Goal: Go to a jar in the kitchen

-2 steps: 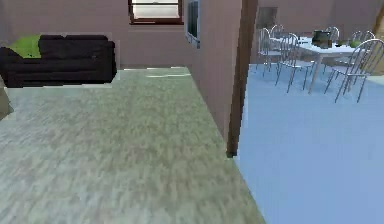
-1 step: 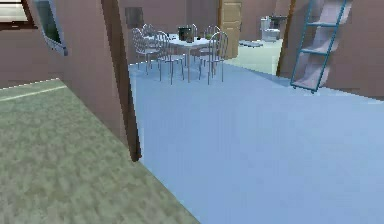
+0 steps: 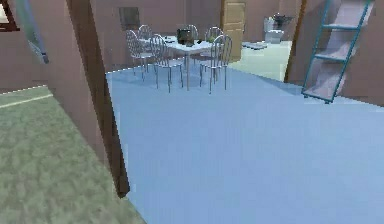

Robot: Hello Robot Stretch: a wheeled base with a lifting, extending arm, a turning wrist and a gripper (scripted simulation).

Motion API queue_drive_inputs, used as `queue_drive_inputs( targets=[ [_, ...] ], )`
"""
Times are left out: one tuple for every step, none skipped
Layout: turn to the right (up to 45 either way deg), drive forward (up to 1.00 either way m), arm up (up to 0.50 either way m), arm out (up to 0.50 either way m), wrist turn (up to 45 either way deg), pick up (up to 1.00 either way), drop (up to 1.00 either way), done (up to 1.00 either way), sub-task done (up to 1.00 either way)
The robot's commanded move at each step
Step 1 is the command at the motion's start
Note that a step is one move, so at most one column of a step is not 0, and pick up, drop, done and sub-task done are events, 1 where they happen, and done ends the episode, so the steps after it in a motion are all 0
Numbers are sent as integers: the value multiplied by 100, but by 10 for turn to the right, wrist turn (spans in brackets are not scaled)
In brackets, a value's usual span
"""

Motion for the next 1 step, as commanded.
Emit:
queue_drive_inputs(
  targets=[
    [450, 0, 0, 0, 0, 0, 0, 0, 0]
  ],
)
